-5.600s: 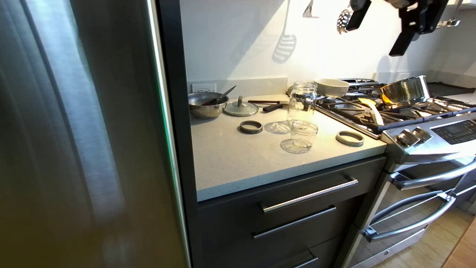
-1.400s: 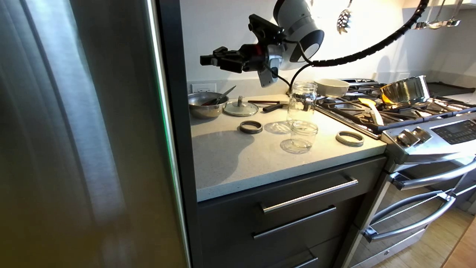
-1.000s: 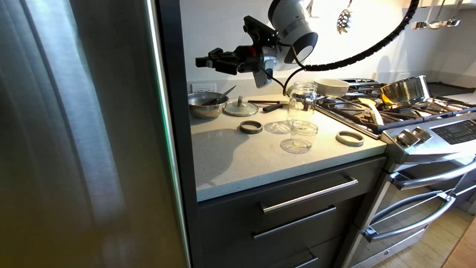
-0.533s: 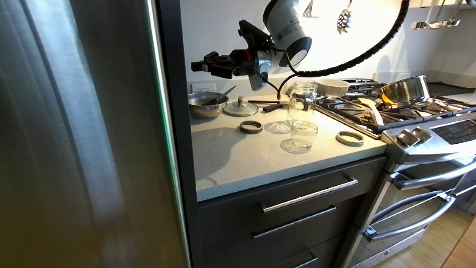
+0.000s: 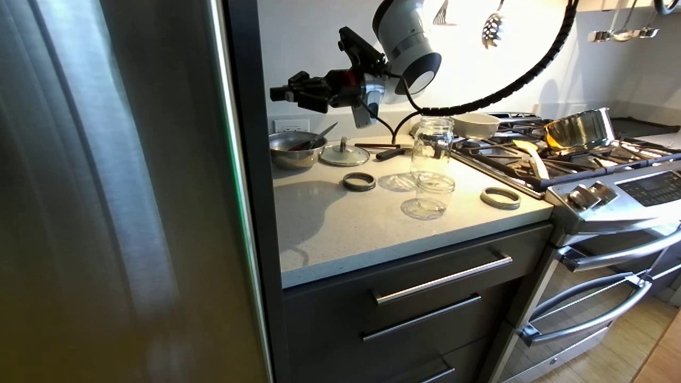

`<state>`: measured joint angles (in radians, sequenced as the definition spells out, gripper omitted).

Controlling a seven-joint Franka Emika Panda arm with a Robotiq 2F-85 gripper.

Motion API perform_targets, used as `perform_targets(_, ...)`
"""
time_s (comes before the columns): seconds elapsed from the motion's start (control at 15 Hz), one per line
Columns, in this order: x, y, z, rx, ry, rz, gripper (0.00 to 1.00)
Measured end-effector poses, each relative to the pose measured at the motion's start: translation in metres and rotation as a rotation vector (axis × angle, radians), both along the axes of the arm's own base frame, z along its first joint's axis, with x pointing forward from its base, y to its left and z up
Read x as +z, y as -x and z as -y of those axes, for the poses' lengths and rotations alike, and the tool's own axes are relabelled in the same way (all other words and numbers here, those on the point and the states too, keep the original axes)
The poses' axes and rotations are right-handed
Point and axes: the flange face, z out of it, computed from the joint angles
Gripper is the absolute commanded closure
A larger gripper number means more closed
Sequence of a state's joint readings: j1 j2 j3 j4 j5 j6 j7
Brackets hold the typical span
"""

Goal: Press a button on the white device

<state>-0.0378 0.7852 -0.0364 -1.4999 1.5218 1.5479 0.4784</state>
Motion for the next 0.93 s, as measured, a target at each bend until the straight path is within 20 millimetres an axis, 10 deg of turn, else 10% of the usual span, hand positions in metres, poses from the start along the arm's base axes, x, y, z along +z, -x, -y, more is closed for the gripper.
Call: perform_targets(0.93, -0.0054, -0.0062, -0.0096, 0.003, -0.002, 0.056, 1.0)
